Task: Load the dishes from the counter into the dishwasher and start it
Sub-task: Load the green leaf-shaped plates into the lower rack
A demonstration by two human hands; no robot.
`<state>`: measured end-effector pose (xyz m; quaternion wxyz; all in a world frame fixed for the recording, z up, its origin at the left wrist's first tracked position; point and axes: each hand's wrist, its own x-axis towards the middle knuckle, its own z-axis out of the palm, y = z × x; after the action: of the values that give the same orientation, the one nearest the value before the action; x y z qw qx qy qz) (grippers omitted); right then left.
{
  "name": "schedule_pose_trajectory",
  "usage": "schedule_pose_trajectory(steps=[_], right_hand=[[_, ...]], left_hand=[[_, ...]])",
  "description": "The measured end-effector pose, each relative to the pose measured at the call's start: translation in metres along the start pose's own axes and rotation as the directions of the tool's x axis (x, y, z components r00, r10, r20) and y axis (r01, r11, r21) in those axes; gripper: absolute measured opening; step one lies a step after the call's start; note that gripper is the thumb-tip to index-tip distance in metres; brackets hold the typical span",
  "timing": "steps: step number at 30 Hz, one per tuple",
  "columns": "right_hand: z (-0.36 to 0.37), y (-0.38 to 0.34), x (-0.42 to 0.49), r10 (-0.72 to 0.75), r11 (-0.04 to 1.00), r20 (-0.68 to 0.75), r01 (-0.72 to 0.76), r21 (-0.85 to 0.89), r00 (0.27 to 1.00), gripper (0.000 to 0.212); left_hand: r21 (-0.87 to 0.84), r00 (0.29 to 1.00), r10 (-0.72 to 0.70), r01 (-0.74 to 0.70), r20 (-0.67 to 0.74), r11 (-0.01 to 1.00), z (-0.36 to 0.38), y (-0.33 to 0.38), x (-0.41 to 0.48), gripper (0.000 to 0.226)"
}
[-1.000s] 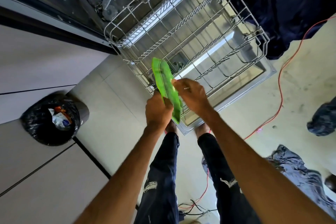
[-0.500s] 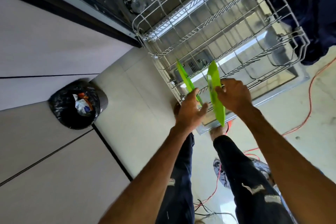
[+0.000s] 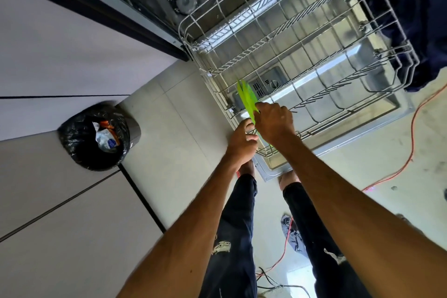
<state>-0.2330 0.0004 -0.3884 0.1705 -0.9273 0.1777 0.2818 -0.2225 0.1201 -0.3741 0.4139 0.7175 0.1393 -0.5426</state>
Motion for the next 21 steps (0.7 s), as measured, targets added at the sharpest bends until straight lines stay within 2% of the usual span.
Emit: schedule_pose_trajectory(steps=[5,9,14,15,21], right_hand=[[0.01,-0.007,0.012,0.055,0.998,-0.016,-0.055,0.007,0.998,0.036],[0.007,-0.005,0.017,0.143,0.978,-0.01,-0.14,0.156,0.99,0.045],[0.021,-0.009,-0.014,0.202,0.916,0.002,-0.19,0.354,0.979,0.019],[0.027,-0.006,-0.029,0.218,0.903,0.001,-0.202,0.38,0.976,0.019],[0.055,0.02,-0.068,0.249,0.916,-0.062,-0.214,0.34,0.966,0.021]], left_hand=[[-0.006,1.0,-0.028,0.028,0.011,1.0,-0.002,0.004,0.005,0.079],[-0.057,0.999,-0.018,0.02,0.034,0.998,-0.004,0.012,0.005,0.077],[-0.005,1.0,0.01,-0.009,0.018,1.0,-0.013,0.008,0.014,0.074],[0.008,1.0,0.009,-0.01,0.016,1.0,-0.012,0.009,0.013,0.071],[0.063,0.998,0.016,-0.012,-0.064,0.998,-0.006,0.01,0.013,0.052]])
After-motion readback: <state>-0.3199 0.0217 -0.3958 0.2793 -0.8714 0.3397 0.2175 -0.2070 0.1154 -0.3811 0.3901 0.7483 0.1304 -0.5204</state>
